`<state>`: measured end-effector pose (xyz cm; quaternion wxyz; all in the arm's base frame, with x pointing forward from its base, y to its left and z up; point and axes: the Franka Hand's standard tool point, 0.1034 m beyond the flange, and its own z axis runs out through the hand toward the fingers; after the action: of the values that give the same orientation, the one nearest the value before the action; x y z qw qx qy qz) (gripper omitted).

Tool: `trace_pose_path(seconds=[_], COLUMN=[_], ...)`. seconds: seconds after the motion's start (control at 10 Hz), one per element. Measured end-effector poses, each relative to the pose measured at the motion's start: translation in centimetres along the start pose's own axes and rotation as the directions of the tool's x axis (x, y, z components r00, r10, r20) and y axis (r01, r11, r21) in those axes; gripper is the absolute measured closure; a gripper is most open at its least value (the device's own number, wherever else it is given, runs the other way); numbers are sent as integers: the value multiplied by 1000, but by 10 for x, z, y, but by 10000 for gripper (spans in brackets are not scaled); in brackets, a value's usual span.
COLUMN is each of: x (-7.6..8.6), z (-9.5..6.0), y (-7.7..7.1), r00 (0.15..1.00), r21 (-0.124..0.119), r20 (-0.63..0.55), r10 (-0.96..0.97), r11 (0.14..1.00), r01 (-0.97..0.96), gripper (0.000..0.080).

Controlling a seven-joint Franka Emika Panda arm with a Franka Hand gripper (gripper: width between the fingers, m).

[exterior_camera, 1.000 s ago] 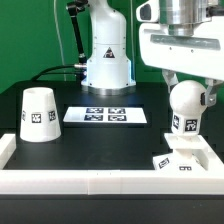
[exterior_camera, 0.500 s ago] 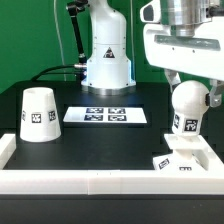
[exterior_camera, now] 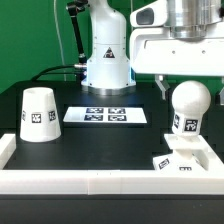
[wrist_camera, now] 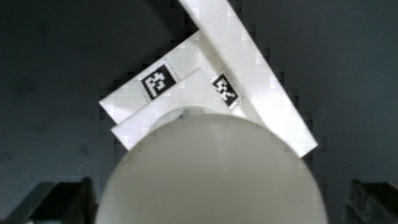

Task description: Assemble lamp

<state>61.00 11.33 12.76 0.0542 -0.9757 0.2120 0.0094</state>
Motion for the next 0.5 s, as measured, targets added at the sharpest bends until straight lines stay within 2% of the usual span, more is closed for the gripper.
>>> trace_pose_path(seconds=[0.5], x=[0], z=[1], y=[1], r00=[934], r21=[1], r20=[1], r10=[-357], r11=[934], r01=[357], gripper=[101])
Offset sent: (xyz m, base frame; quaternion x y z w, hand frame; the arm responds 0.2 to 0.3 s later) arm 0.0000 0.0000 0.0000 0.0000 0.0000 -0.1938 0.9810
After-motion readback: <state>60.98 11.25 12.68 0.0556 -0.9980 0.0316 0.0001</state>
